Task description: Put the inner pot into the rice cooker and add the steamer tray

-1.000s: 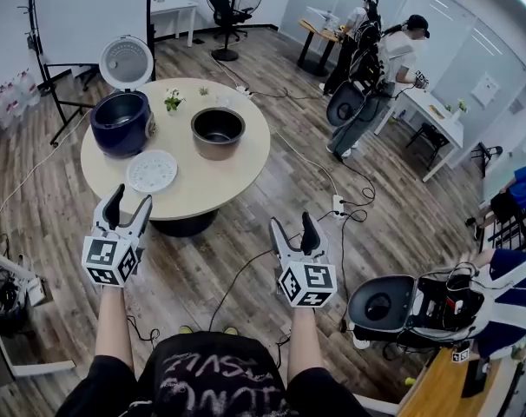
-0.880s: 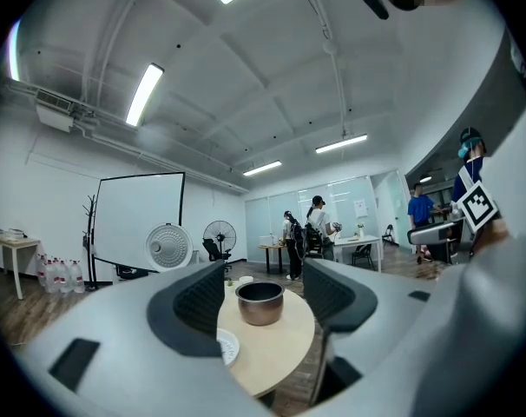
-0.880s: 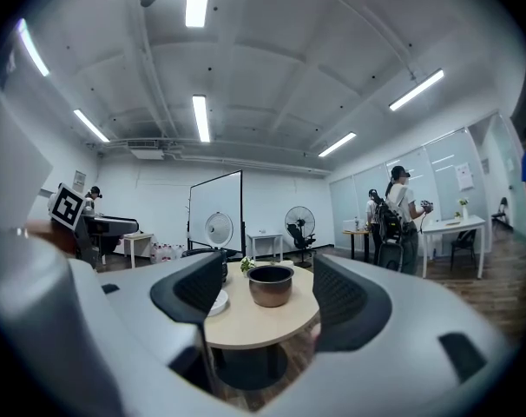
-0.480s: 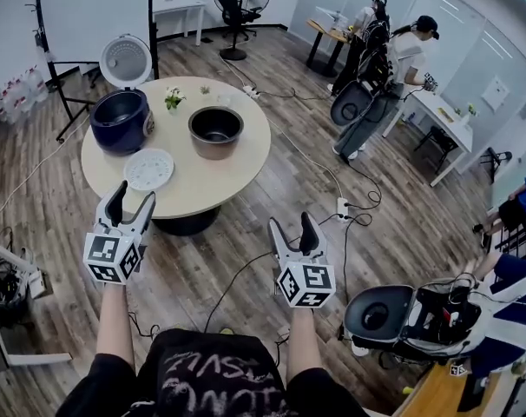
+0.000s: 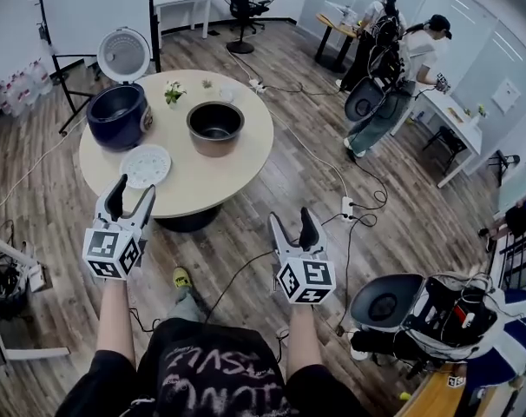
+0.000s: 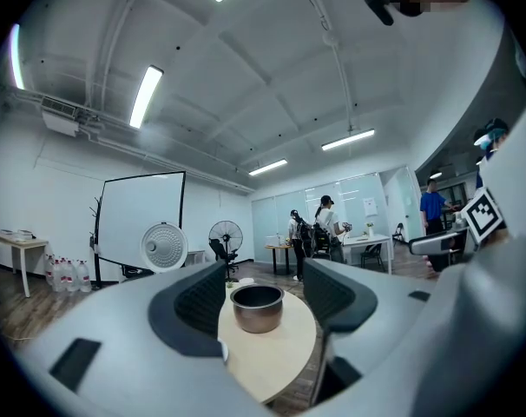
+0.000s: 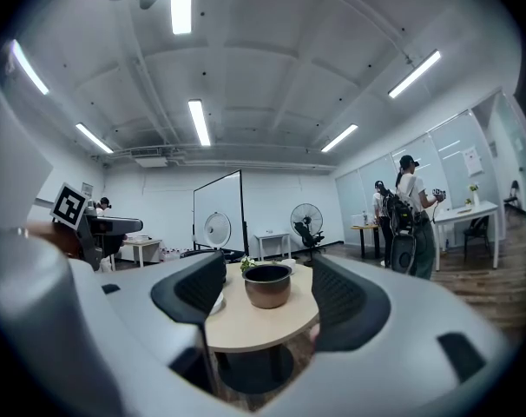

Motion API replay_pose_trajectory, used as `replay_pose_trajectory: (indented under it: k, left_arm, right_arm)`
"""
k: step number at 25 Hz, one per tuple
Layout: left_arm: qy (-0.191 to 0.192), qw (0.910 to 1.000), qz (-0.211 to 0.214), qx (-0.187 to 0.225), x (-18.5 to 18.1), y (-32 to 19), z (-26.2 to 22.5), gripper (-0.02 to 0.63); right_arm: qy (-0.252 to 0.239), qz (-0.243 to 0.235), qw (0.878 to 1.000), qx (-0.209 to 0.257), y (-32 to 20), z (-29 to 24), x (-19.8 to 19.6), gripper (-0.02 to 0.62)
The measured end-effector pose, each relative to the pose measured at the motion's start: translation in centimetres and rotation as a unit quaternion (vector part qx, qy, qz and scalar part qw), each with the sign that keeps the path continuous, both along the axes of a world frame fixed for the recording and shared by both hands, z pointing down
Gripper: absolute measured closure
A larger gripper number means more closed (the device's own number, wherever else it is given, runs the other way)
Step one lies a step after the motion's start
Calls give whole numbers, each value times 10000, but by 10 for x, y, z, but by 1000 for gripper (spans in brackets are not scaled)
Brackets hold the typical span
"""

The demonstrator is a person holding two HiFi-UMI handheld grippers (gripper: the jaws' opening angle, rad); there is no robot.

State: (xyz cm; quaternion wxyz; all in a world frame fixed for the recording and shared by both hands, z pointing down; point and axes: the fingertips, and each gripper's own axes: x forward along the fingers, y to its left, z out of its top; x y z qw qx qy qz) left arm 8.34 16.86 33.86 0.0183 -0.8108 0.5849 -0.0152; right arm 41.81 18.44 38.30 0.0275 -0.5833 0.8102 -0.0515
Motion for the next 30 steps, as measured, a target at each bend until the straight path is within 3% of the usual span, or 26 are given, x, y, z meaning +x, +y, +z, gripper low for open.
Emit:
replay_pose_trajectory:
  k: [11, 23, 30]
  left_arm:
    - [65, 9997, 109, -195, -14, -95, 44, 324]
    - [224, 9964, 647, -490, -48, -250, 58, 324]
    - [280, 9935, 876, -671, -55, -312, 72, 324]
  right_arm:
    - [-23, 189, 9998, -69, -89, 30, -10, 281]
    - [27, 615, 9975, -333, -227, 30, -54, 290]
    - [99, 801, 9956, -475, -276, 35, -70, 296]
